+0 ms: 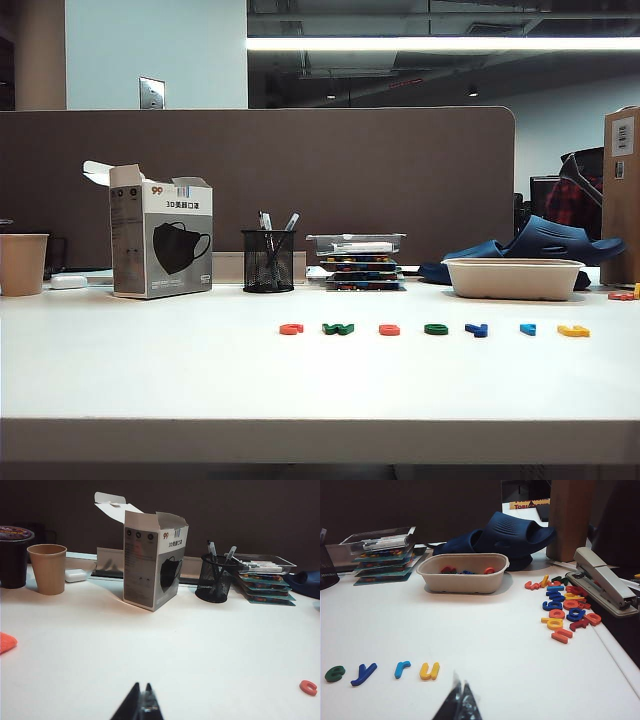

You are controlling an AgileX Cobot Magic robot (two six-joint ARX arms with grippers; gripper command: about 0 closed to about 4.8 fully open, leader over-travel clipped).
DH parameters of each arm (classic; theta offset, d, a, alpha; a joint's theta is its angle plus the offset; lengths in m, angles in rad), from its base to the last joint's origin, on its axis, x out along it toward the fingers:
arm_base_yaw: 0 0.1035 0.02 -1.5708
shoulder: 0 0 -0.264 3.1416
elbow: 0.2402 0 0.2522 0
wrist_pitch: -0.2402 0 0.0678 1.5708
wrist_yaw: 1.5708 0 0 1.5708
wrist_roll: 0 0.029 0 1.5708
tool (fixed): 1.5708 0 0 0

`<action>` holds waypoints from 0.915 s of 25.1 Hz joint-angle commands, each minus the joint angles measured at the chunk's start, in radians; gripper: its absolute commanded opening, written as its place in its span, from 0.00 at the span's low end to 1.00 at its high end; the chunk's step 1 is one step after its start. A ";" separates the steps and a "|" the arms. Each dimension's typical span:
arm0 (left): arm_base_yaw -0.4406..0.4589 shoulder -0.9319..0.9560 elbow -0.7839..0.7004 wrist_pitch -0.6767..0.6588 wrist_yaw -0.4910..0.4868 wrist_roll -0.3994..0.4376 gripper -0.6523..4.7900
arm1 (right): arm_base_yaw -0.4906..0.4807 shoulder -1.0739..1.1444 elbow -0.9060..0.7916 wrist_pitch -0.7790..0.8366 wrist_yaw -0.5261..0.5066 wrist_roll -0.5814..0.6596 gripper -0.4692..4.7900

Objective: Select the appropriate letters from the row of letter magnets placed on the table to arrange into the word "yes".

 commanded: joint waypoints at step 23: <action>0.000 0.613 1.257 -0.795 0.391 -0.060 0.11 | 0.000 0.000 -0.008 0.008 0.003 -0.002 0.08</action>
